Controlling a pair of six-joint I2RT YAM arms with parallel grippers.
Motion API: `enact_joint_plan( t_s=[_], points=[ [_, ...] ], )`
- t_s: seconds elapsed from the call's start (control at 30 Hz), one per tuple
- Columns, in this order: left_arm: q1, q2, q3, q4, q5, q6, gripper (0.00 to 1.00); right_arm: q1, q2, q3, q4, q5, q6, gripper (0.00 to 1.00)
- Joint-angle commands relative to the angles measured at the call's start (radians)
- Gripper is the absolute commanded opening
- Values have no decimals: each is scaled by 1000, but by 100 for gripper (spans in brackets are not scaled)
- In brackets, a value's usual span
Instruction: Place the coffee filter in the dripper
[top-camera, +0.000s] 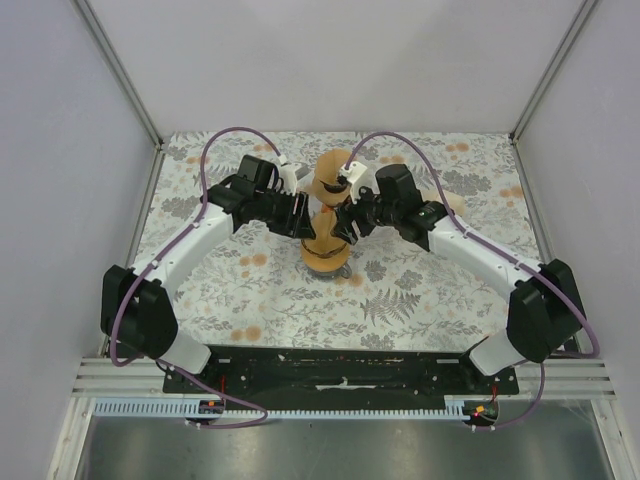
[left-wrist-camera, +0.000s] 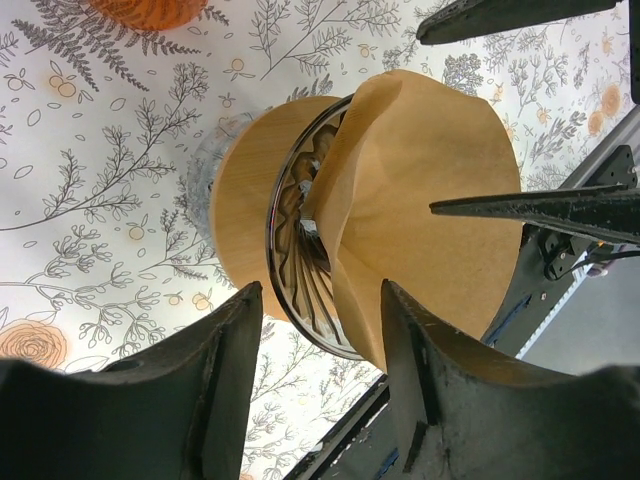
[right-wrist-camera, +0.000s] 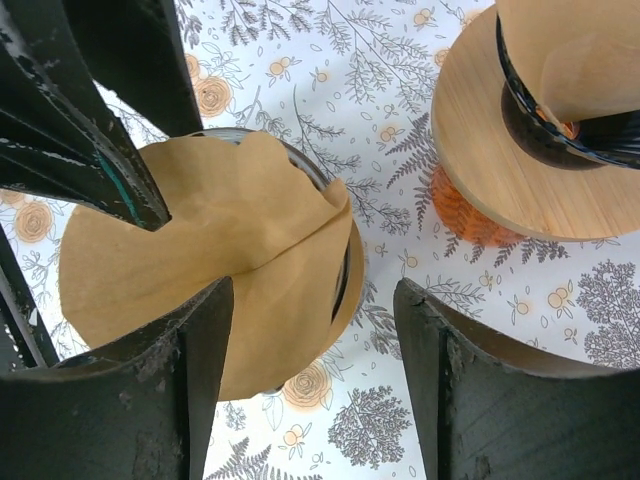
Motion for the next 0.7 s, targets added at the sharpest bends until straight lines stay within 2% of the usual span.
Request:
enact_joint_plan(
  t_s=[0.0, 0.13, 0.37, 0.43, 0.5, 0.6, 0.67],
  points=[
    [-5, -12, 53, -1, -2, 34, 60, 0, -40, 38, -15, -34, -17, 72],
    [-5, -18, 84, -18, -7, 48, 66, -2, -74, 43, -17, -10, -14, 72],
    [18, -15, 145, -33, -34, 41, 68, 63, -134, 92, -74, 118, -23, 63],
    [33, -16, 150, -30, -37, 24, 68, 83, -143, 89, -75, 124, -17, 48],
    [47, -16, 145, -27, -47, 5, 68, 110, -126, 91, -75, 130, -2, 27],
    [73, -19, 118, -12, -51, -44, 68, 173, -27, 158, -176, 209, 4, 1],
    [96, -27, 90, 1, -39, -88, 68, 202, 52, 234, -276, 280, 15, 0]
  ],
)
